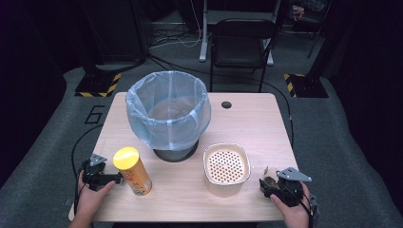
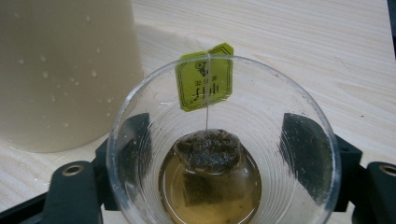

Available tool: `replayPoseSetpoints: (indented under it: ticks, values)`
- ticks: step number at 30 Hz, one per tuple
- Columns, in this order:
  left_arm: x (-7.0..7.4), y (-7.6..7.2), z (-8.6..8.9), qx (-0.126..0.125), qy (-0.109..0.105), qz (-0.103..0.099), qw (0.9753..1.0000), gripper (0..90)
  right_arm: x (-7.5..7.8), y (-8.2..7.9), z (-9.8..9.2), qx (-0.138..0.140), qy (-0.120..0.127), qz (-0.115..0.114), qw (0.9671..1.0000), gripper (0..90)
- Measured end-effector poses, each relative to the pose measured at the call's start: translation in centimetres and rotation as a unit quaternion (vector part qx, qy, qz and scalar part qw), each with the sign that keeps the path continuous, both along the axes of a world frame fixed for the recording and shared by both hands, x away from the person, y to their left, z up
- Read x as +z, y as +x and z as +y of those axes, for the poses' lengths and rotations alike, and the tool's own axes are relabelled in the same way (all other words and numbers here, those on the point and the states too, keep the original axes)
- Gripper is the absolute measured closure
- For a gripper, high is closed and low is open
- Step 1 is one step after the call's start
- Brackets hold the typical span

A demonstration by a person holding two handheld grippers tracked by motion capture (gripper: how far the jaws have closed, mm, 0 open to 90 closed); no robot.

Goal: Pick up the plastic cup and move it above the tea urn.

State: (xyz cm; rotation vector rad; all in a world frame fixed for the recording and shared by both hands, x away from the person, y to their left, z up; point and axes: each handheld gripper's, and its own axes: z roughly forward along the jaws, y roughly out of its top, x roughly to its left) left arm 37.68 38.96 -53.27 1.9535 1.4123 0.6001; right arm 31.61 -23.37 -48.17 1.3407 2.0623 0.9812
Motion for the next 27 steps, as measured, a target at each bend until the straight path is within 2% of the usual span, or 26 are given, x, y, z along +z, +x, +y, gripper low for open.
replayPoseSetpoints:
  ticks: [3,4,11,19,27]
  values:
    - [0.0,0.0,0.01,0.0,0.0,0.0,1.0,0.3,-0.08,0.17,-0.26,0.013,0.001,-0.005,0.9999,29.7]
    - [0.0,0.0,0.01,0.0,0.0,0.0,1.0,0.3,-0.08,0.14,-0.21,0.005,0.008,-0.006,0.9999,29.7]
    - [0.0,0.01,0.01,-0.001,0.0,0.0,1.0,0.3,-0.21,0.33,-0.64,0.014,0.017,-0.009,0.9997,30.0]
    - [0.0,0.02,0.01,-0.001,0.0,0.0,1.0,0.3,-0.13,0.47,-0.69,0.022,0.018,-0.008,0.9996,31.5]
    - [0.0,0.02,0.01,-0.001,0.0,0.0,1.0,0.3,0.07,0.72,-0.37,0.037,0.003,-0.005,0.9993,32.4]
